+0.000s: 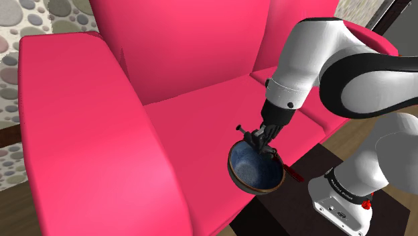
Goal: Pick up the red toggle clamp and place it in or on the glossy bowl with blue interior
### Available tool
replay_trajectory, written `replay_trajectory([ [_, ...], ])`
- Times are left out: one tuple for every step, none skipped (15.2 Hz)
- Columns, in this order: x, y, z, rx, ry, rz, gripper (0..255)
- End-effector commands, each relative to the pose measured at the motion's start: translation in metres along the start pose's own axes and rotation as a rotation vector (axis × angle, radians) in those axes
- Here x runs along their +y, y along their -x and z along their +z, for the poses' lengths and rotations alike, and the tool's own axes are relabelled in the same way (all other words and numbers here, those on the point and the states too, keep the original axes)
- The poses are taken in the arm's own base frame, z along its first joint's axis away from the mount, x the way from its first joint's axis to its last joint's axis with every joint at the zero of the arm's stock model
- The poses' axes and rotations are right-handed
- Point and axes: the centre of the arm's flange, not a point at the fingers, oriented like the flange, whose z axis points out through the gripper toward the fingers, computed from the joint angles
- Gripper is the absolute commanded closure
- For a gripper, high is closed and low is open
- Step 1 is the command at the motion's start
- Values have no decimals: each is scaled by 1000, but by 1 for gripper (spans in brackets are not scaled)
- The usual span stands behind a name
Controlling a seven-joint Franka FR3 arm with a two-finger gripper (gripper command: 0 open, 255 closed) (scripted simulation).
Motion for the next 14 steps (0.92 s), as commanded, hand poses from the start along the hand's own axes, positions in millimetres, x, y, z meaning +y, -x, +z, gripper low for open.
replay_trajectory([
  [1,-1,10,0,0,0,255],
  [2,-2,15,0,0,0,255],
  [2,-3,21,0,0,0,255],
  [3,-3,26,0,0,0,255],
  [4,-4,31,0,0,0,255],
  [4,-5,36,0,0,0,255],
  [5,-5,41,0,0,0,255],
  [5,-5,43,0,0,0,255],
  [5,-5,43,0,0,0,255],
  [5,-5,43,0,0,0,255],
  [5,-5,43,0,0,0,255],
  [5,-5,43,0,0,0,255],
  [5,-5,43,0,0,0,255],
  [5,-5,43,0,0,0,255],
])
